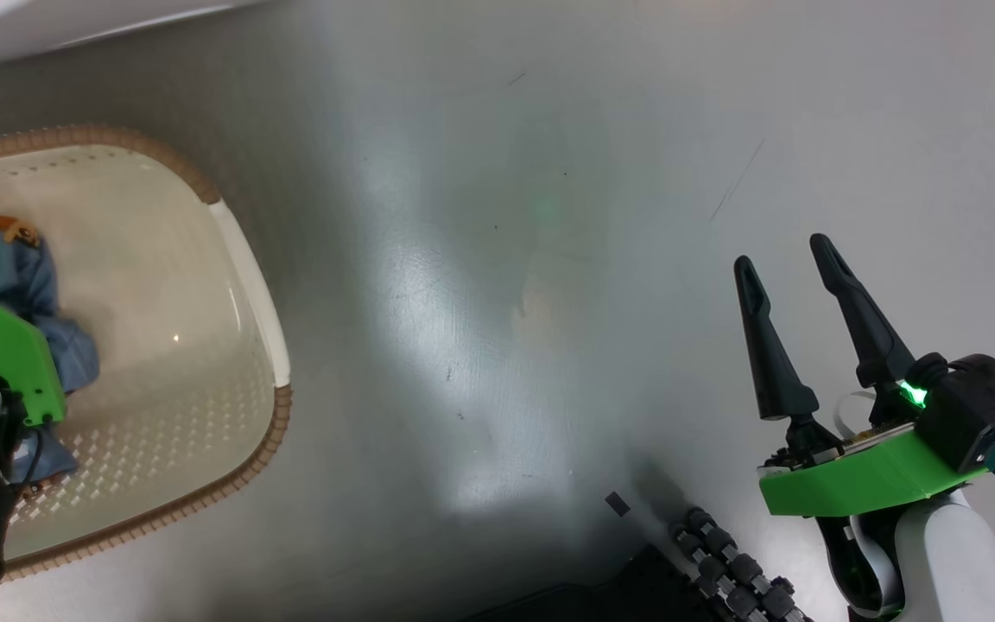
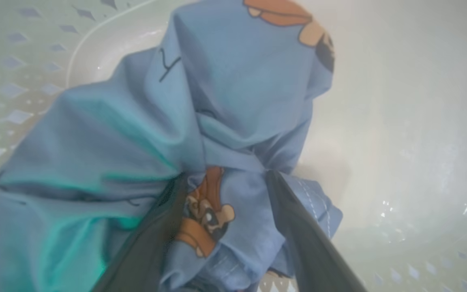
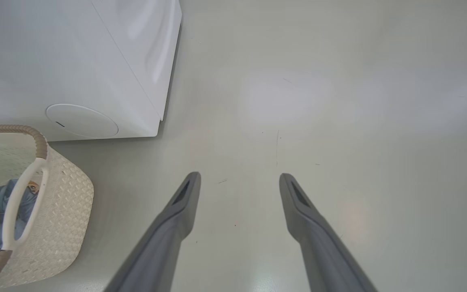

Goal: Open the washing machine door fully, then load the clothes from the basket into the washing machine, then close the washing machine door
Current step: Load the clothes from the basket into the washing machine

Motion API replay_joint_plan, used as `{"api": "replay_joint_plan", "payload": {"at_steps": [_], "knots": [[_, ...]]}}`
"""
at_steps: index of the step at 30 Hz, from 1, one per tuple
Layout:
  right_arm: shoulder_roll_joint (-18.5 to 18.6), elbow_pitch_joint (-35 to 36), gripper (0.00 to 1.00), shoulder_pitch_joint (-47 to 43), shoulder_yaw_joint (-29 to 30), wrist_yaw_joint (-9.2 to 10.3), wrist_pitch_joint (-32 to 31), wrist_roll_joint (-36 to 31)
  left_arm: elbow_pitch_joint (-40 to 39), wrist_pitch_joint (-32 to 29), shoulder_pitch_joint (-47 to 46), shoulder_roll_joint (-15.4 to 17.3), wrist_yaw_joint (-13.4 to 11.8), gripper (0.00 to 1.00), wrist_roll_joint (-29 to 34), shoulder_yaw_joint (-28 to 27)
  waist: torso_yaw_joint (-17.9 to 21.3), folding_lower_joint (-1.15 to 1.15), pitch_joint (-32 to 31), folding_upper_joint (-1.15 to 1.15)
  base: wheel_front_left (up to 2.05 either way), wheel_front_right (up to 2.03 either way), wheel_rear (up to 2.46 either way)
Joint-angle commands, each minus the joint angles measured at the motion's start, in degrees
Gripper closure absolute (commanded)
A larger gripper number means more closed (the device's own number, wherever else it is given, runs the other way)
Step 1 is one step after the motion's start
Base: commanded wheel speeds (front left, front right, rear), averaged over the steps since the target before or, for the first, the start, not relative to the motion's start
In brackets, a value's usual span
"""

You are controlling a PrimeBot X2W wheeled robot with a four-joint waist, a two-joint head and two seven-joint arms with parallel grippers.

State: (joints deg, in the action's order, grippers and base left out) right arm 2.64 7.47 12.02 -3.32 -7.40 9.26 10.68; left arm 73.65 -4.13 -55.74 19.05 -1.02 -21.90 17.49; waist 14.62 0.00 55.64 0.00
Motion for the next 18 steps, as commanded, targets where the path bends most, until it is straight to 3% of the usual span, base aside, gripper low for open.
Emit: {"api": "replay_joint_plan", "payload": {"at_steps": [1, 2, 3, 4, 5, 18], "knots": [[0.2, 1.4, 0.0, -2.5, -1.3, -0.09, 0.3, 0.6, 0.2, -0.4, 0.8, 2.6, -0.6, 0.0, 0.3, -0.9, 0.0, 0.0, 0.1, 0.0, 0.0, 0.0, 0.0], [0.2, 1.5, 0.0, -2.6, -1.2, -0.09, 0.2, 0.6, 0.2, -0.7, 0.8, 2.6, -0.7, 0.0, 0.2, -0.9, 0.1, 0.0, 0.2, 0.0, 0.0, 0.0, 0.0], [0.2, 1.5, 0.0, -2.7, -1.2, -0.09, 0.2, 0.7, 0.2, -0.8, 0.8, 2.6, -0.8, 0.51, 0.2, -0.8, 0.1, 0.0, 0.2, 0.0, 0.0, 0.0, 0.0], [0.2, 1.6, 0.0, -2.8, -1.2, -0.09, 0.2, 0.7, 0.2, -0.9, 0.8, 2.6, -1.0, 0.89, 0.4, -0.5, 0.1, 0.0, 0.3, 0.0, 0.0, 0.0, 0.0], [0.2, 1.6, 0.0, -2.9, -1.1, -0.09, 0.2, 0.8, 0.2, -0.9, 0.8, 2.6, -1.1, 1.0, 0.5, -0.3, 0.1, 0.0, 0.3, 0.0, 0.0, 0.0, 0.0], [0.2, 0.6, 0.0, -1.0, -1.6, -0.09, 0.7, 1.2, 0.3, 0.3, 0.9, 2.6, -0.9, 1.0, -0.3, 0.4, 0.5, 0.0, -1.0, 0.0, 0.0, 0.0, 0.0]]}}
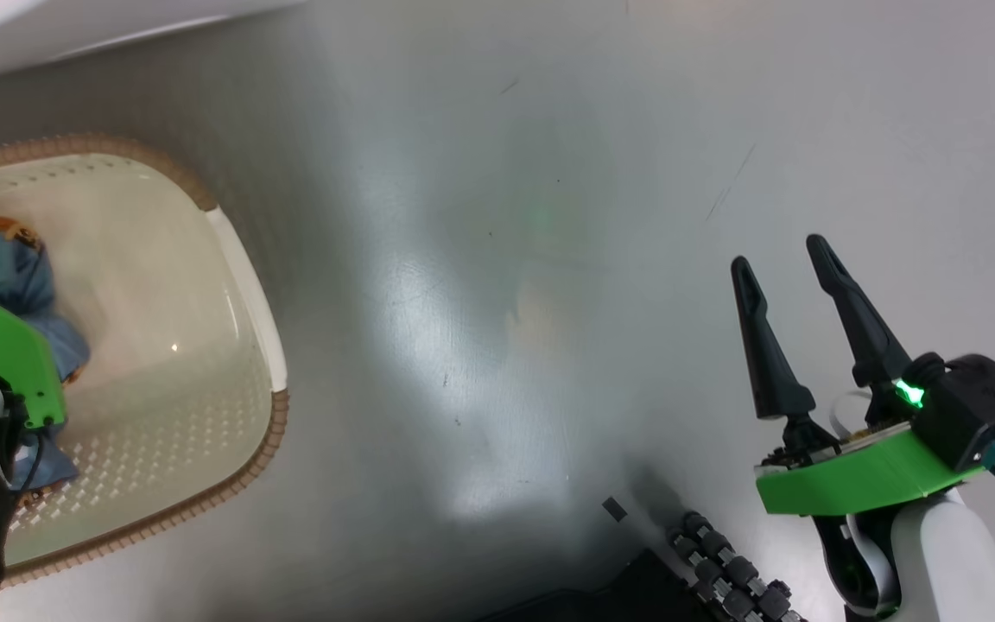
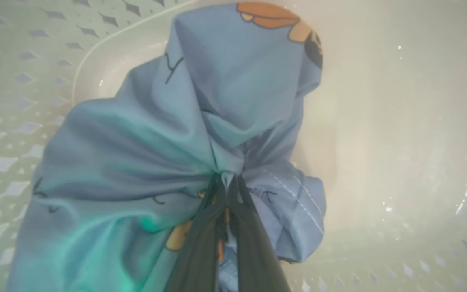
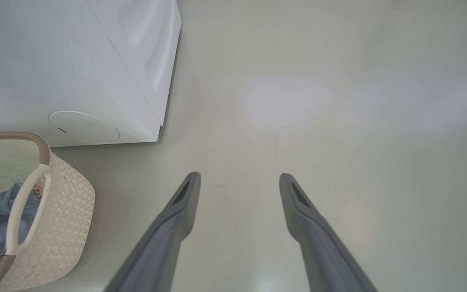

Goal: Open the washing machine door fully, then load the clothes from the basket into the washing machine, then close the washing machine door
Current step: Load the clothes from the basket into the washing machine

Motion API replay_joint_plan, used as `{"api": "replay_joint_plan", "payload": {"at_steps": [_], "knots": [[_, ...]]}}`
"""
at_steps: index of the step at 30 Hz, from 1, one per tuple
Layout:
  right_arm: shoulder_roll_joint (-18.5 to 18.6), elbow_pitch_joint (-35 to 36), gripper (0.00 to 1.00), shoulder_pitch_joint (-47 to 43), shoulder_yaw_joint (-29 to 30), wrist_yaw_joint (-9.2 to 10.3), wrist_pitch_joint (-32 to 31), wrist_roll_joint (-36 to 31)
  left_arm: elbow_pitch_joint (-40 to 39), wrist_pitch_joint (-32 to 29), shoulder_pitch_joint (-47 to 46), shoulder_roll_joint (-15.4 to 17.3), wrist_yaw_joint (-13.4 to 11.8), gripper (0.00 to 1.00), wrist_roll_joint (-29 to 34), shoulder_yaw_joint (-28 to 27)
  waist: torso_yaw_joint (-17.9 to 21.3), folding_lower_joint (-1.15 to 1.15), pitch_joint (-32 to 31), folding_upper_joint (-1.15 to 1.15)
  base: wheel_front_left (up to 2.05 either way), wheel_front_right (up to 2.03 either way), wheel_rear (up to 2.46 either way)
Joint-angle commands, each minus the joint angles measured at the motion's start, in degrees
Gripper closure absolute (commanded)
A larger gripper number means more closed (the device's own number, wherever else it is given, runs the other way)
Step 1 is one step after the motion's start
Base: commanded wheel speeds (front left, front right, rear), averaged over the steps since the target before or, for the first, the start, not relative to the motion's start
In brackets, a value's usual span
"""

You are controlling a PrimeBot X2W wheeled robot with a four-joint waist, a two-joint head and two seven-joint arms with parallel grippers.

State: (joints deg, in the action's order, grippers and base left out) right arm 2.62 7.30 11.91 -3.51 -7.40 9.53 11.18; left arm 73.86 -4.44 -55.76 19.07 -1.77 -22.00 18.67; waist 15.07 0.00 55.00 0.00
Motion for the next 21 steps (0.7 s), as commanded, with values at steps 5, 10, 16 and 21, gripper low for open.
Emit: {"api": "replay_joint_plan", "payload": {"at_steps": [5, 10, 16, 21], "knots": [[0.3, -0.2, 0.0, 0.9, -2.0, -0.09, 0.9, 0.5, 0.1, 2.0, 1.5, 2.3, 0.6, 1.0, -0.4, -0.4, -0.2, 0.0, -2.2, 0.0, 0.0, 0.0, 0.0], [0.3, -1.2, 0.0, 2.1, -2.1, -0.09, 1.0, 0.2, 0.1, 3.8, 3.2, 1.4, 1.5, 1.0, -0.8, 0.0, -0.9, 0.0, -5.5, 0.0, 0.0, 0.0, 0.0], [0.3, -2.8, 0.0, 2.7, -2.4, -0.09, 1.1, 0.3, 0.1, 6.9, 5.1, 0.3, 2.8, 1.0, -1.1, 0.6, -1.9, 0.0, -10.2, 0.0, 0.0, 0.0, 0.0], [0.3, -4.2, 0.0, 3.0, -2.6, -0.09, 1.2, 0.4, 0.1, 10.2, 6.9, -0.8, 3.5, 1.0, -1.4, 1.0, -2.8, 0.0, -14.6, 0.0, 0.0, 0.0, 0.0]]}}
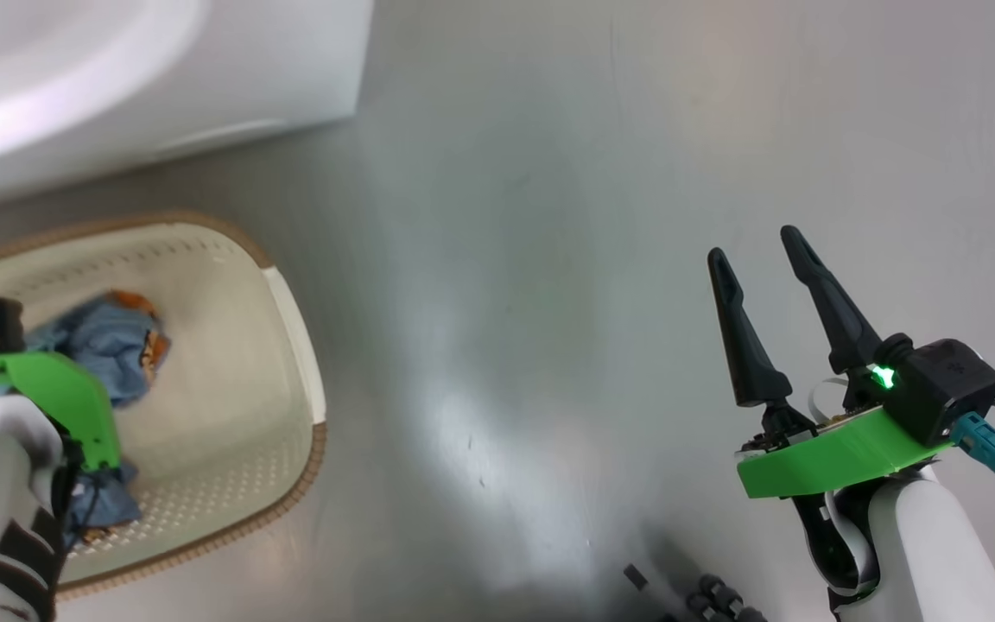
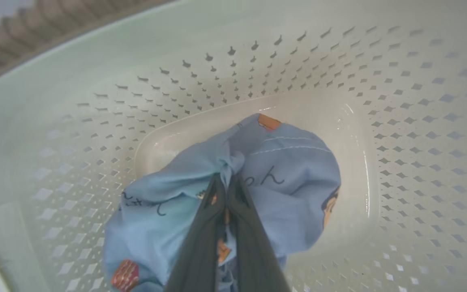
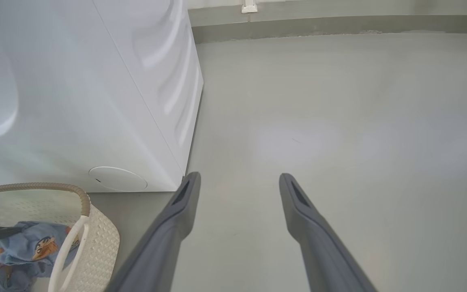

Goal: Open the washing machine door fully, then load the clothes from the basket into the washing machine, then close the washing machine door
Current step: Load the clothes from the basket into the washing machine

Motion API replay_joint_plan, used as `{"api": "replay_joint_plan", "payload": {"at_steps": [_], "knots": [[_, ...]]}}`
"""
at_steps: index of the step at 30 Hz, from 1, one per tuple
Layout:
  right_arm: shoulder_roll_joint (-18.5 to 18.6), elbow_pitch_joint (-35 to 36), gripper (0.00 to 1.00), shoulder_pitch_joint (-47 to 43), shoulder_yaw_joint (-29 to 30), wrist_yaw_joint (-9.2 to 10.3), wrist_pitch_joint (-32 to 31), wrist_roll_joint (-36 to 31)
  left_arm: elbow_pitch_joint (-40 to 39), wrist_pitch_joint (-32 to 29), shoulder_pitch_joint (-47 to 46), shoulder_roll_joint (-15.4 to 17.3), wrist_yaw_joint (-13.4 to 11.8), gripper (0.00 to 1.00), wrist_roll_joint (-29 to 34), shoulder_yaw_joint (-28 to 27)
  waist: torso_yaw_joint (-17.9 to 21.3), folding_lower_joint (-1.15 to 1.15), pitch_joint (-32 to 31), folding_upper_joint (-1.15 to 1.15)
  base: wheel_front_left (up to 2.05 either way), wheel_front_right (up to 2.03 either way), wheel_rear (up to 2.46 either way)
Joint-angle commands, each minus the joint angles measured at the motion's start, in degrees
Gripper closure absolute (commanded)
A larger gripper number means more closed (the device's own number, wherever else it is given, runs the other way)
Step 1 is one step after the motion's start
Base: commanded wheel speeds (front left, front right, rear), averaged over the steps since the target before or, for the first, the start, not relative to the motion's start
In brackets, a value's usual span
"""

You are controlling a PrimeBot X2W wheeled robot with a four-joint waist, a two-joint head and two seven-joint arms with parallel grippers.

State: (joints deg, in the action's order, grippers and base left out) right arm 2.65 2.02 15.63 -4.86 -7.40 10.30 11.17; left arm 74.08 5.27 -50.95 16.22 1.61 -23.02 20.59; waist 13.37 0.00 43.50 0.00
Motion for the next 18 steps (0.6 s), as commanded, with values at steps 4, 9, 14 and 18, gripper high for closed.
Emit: {"api": "replay_joint_plan", "payload": {"at_steps": [4, 9, 14, 18], "knots": [[0.2, 0.0, 0.0, -0.7, -1.3, -0.09, 0.4, 0.3, -0.1, 3.9, 3.8, 1.2, 0.7, 1.0, -0.4, -0.5, -2.1, 0.0, -7.0, 0.0, 0.0, 0.0, 0.0], [0.2, -1.1, 0.0, -1.1, -0.9, -0.09, 0.0, -0.1, -1.0, 7.7, 5.9, -0.1, 1.5, 1.0, -0.7, -0.1, -4.0, 0.0, -12.0, 0.0, 0.0, 0.0, 0.0], [0.2, -1.7, 0.0, -2.0, -0.3, -0.09, -0.6, -0.4, -4.0, 9.5, 8.5, -1.2, 1.8, 1.0, -0.9, -0.2, -6.2, 0.0, -16.8, 0.0, 0.0, 0.0, 0.0], [0.2, -1.9, 0.0, -3.1, 0.1, -0.09, -1.4, -0.7, -10.0, 9.7, 11.4, -1.2, 1.4, 1.0, -0.8, -1.0, -8.1, 0.0, -20.4, 0.0, 0.0, 0.0, 0.0]]}}
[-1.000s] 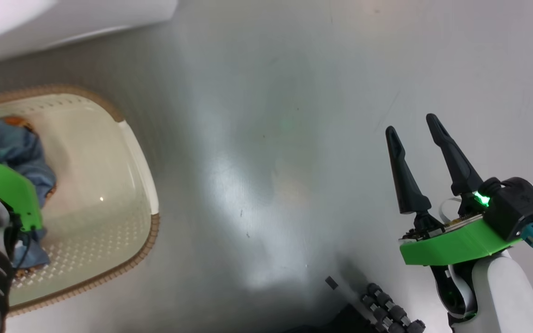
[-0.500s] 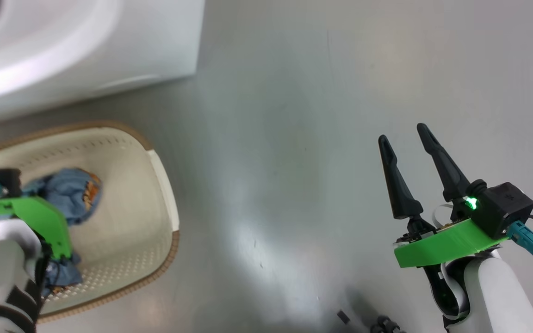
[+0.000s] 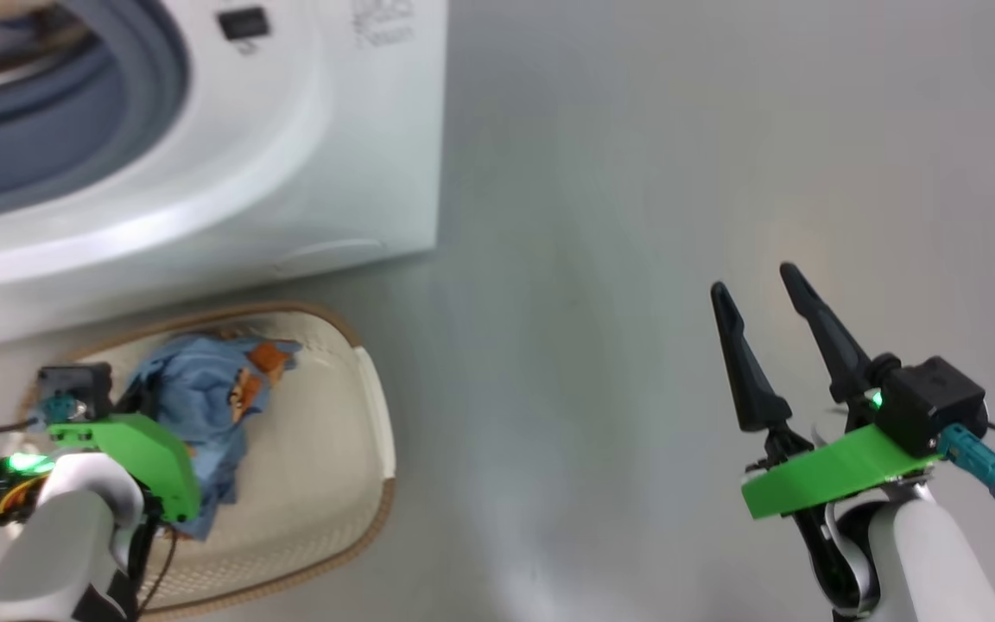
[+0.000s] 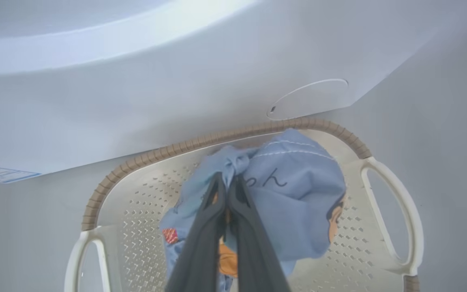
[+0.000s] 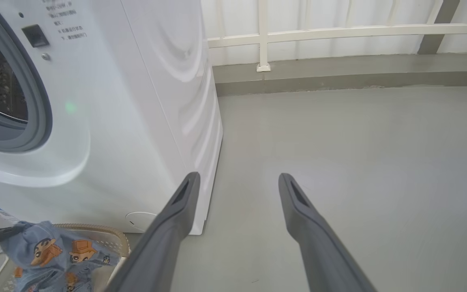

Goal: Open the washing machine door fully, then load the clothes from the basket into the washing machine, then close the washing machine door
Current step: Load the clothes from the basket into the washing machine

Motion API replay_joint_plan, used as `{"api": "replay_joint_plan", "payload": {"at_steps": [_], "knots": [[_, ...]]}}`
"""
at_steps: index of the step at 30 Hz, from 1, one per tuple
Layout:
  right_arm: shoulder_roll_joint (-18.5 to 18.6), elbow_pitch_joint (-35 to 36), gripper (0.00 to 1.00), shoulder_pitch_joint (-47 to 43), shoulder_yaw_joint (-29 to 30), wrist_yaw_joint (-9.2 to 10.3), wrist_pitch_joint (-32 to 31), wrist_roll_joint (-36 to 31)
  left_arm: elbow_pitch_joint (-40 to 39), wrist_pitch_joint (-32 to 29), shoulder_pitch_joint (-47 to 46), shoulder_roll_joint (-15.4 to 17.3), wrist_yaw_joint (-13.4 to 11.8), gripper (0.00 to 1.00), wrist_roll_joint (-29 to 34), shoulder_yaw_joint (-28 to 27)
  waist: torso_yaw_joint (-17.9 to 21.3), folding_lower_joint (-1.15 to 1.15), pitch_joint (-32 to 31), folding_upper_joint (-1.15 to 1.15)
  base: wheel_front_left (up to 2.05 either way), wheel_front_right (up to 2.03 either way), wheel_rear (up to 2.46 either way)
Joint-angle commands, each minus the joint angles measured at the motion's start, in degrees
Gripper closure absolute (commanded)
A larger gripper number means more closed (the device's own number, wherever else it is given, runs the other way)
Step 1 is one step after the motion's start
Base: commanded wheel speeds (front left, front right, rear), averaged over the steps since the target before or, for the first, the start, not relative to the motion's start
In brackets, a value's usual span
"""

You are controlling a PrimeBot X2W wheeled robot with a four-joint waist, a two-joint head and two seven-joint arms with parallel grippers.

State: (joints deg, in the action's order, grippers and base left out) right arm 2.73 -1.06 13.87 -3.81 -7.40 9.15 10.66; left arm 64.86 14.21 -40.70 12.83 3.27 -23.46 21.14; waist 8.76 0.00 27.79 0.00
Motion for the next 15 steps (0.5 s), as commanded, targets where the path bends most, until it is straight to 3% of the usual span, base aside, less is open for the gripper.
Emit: {"api": "replay_joint_plan", "payload": {"at_steps": [1, 15], "knots": [[0.1, 1.1, 0.0, -1.7, -0.8, -0.09, -0.4, -0.3, -3.0, 0.8, 2.2, 2.3, -0.5, 1.0, -0.1, -1.9, -4.0, 0.0, -5.5, 0.0, 0.0, 0.0, 0.0], [0.1, 0.8, 0.0, -6.4, -0.2, -0.09, -1.8, -0.1, -31.7, 0.8, 21.0, 0.7, -3.9, 1.0, 2.5, -7.9, -8.3, 0.0, -15.7, 0.0, 0.0, 0.0, 0.0]]}}
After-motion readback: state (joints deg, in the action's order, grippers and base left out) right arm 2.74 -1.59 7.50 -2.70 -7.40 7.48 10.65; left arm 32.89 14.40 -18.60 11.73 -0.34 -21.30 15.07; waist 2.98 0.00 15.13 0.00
